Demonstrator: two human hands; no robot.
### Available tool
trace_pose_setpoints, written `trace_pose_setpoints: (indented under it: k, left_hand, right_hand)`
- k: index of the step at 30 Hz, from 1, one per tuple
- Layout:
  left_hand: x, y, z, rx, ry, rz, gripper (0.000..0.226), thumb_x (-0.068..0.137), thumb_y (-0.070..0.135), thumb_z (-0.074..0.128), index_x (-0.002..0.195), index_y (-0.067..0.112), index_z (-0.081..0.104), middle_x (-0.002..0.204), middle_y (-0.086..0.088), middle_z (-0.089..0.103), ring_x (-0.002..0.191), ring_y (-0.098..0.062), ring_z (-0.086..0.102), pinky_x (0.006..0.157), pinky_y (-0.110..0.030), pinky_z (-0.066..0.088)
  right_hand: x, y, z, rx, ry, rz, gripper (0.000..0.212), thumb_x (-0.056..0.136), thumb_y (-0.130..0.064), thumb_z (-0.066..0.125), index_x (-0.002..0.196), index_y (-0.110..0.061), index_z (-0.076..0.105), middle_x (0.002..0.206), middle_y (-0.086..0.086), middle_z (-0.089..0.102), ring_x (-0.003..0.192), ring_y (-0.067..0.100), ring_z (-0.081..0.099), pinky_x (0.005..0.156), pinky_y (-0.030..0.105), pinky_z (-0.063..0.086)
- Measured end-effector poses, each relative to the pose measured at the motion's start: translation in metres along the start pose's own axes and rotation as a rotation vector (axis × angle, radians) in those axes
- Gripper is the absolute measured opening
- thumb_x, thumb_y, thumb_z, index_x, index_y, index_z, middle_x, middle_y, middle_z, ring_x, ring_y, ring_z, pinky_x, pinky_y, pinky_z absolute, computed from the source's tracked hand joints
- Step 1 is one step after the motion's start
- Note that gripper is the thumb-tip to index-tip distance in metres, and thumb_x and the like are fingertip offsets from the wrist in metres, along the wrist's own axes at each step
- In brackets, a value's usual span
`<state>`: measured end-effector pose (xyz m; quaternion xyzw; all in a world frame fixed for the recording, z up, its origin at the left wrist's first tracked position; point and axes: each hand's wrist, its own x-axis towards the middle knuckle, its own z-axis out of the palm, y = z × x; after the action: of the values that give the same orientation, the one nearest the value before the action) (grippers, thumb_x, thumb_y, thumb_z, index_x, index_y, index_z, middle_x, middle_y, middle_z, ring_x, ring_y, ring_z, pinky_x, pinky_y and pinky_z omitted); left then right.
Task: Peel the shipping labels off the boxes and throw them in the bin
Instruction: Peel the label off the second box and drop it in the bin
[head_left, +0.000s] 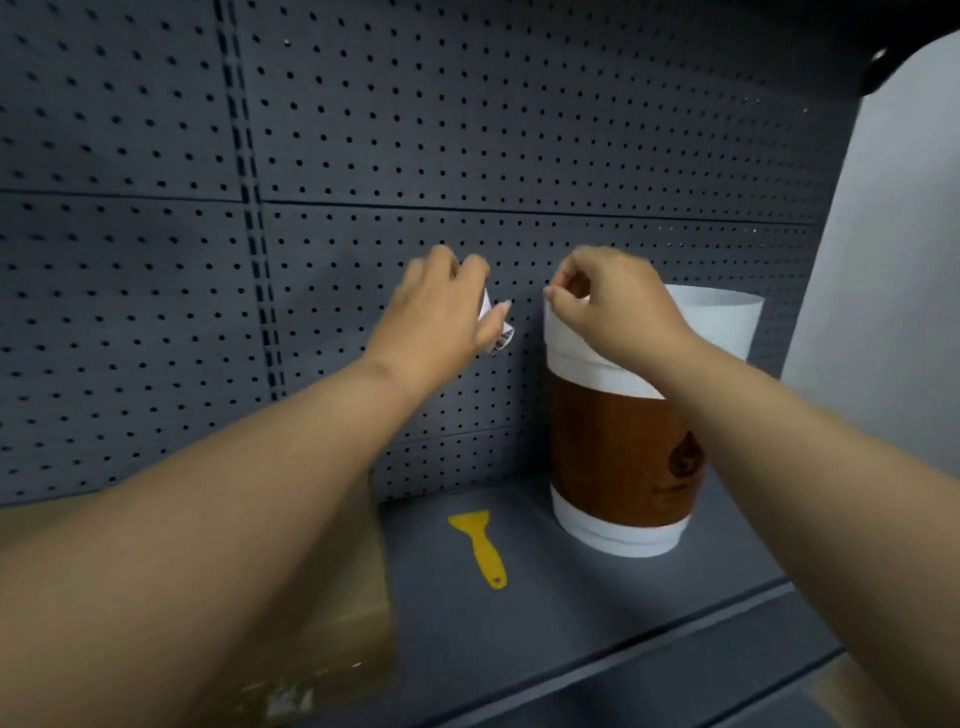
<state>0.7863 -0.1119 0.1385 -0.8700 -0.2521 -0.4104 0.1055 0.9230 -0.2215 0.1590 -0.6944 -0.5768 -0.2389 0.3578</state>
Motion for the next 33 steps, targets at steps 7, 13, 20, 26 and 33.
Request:
trace_pose_setpoints:
  k: [7,13,20,26,33]
  left_hand:
    - [0.083,0.069,0.025,0.068,0.105,0.012,0.047,0.092,0.052,0.038,0.113,0.011,0.049,0.117,-0.017,0.041,0.102,-0.033,0.04,0.079,-0.038,0.042]
    - [0.122,0.102,0.058,0.038,-0.005,-0.052,0.056,0.092,0.056,0.029,0.12,0.012,0.049,0.123,-0.015,0.036,0.113,-0.03,0.035,0.091,-0.041,0.038]
    - [0.139,0.117,0.073,-0.135,-0.306,-0.135,0.049,0.093,0.022,0.03,0.14,0.009,0.028,0.127,-0.011,0.027,0.122,-0.028,0.025,0.102,-0.039,0.03]
    - [0.151,0.114,0.081,-0.012,-0.483,-0.105,0.067,0.091,0.004,0.034,0.148,0.012,0.0,0.132,-0.011,0.023,0.119,-0.026,0.028,0.095,-0.03,0.034]
    - [0.15,0.108,0.084,0.11,-0.509,-0.023,0.076,0.086,-0.012,0.03,0.148,0.025,0.006,0.137,-0.008,0.029,0.085,-0.022,0.052,0.061,-0.028,0.043]
  right_hand:
    - [0.042,0.085,-0.052,0.015,0.048,0.05,0.013,0.091,-0.025,0.054,0.082,-0.017,0.057,0.07,-0.007,0.055,0.068,0.015,0.053,0.062,0.031,0.045]
    - [0.062,0.141,-0.054,-0.01,-0.032,0.044,0.013,0.09,-0.028,0.054,0.079,-0.02,0.055,0.066,-0.013,0.049,0.059,0.005,0.046,0.051,0.024,0.038]
    - [0.071,0.179,-0.051,0.02,-0.052,0.024,0.015,0.09,-0.028,0.054,0.08,-0.017,0.058,0.065,-0.012,0.051,0.059,0.004,0.047,0.051,0.022,0.037]
    - [0.072,0.19,-0.046,0.048,-0.087,0.019,0.014,0.089,-0.026,0.055,0.078,-0.018,0.057,0.066,-0.013,0.05,0.061,0.007,0.046,0.052,0.022,0.035]
    - [0.073,0.193,-0.042,0.079,-0.116,0.022,0.012,0.088,-0.025,0.055,0.079,-0.018,0.059,0.069,-0.011,0.054,0.067,0.011,0.051,0.054,0.023,0.038]
